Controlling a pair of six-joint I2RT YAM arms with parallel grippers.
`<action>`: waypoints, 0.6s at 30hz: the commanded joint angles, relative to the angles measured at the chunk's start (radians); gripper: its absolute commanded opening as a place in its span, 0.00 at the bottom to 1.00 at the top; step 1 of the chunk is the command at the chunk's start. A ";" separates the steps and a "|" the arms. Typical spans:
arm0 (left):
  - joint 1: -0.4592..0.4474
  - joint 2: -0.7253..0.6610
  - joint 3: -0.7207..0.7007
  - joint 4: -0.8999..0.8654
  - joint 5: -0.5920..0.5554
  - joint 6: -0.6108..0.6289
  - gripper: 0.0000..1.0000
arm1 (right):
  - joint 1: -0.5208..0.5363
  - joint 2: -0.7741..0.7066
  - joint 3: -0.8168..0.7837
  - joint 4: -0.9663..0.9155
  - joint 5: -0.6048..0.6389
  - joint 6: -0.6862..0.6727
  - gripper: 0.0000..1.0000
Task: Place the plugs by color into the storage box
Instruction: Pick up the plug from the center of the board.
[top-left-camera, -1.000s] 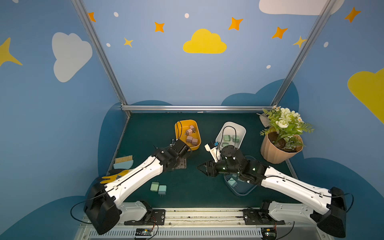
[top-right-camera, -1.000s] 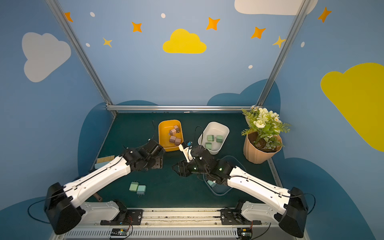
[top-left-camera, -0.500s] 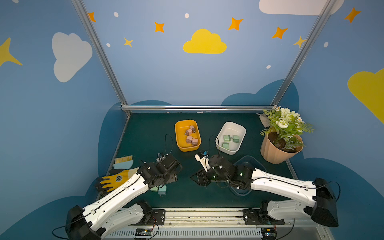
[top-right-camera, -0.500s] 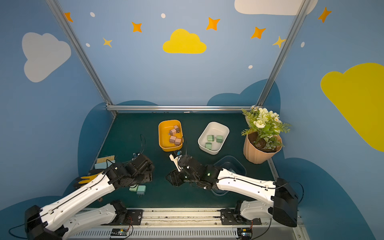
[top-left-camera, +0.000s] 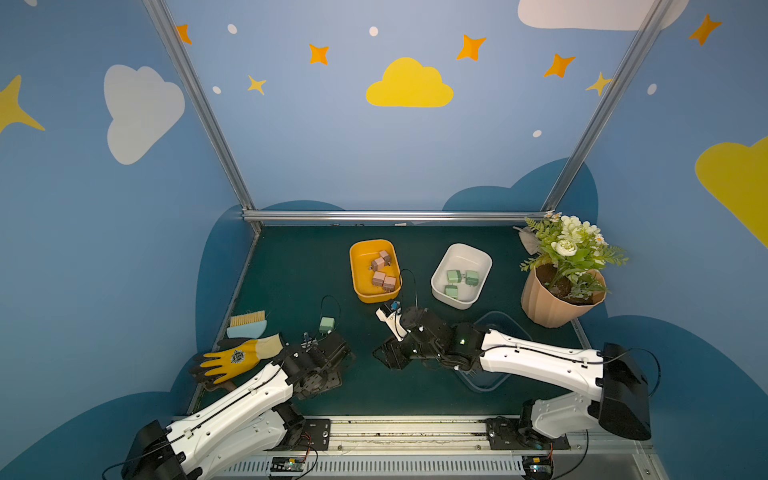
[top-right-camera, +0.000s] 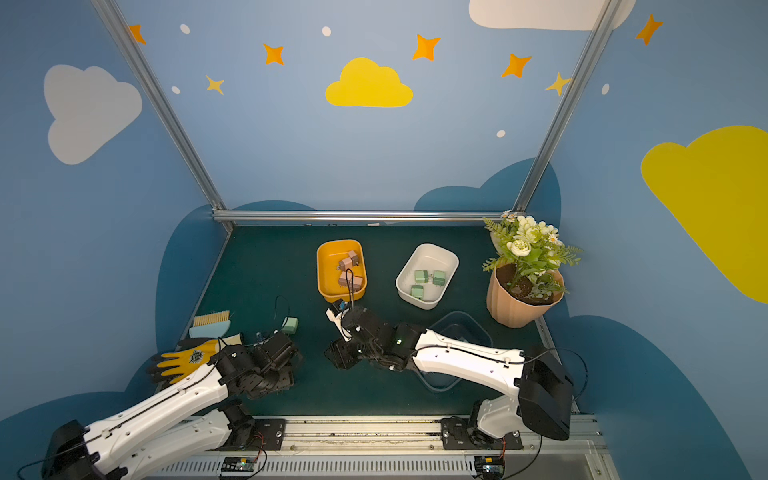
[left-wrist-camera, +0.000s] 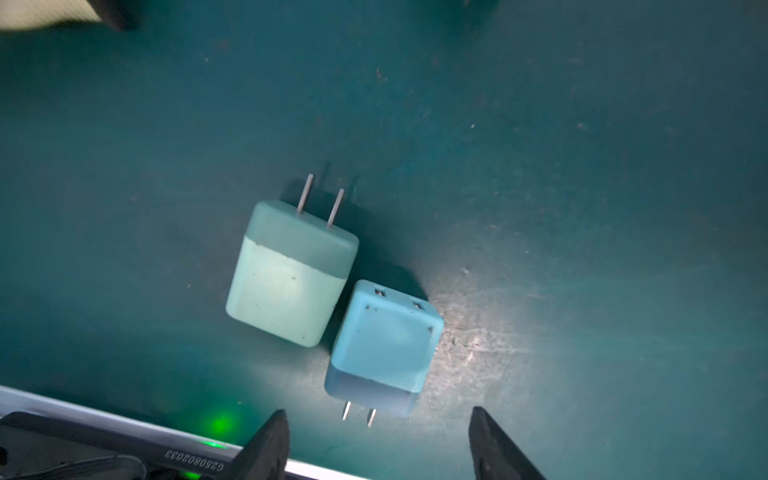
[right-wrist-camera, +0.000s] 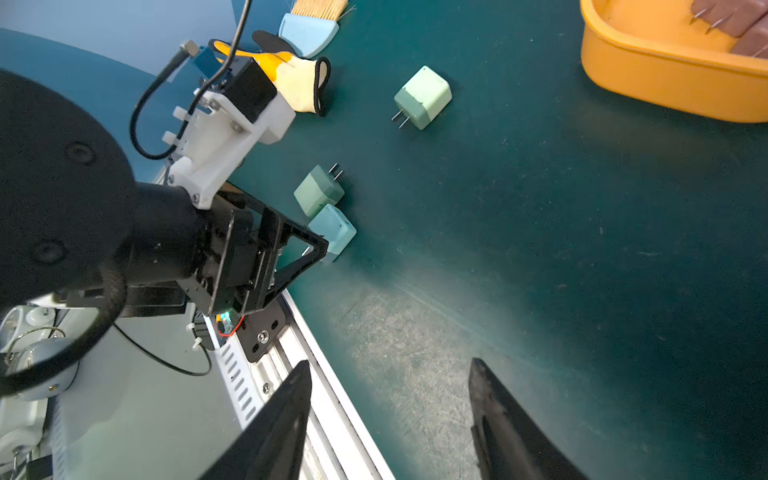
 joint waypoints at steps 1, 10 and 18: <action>-0.003 0.016 -0.021 0.050 0.019 -0.018 0.68 | -0.017 0.003 0.055 -0.025 -0.003 -0.037 0.61; -0.002 0.067 -0.036 0.039 0.023 0.018 0.67 | -0.048 -0.041 0.001 -0.001 0.028 -0.025 0.62; -0.001 0.082 -0.050 0.090 0.010 0.048 0.62 | -0.055 -0.048 -0.021 0.021 -0.005 -0.021 0.62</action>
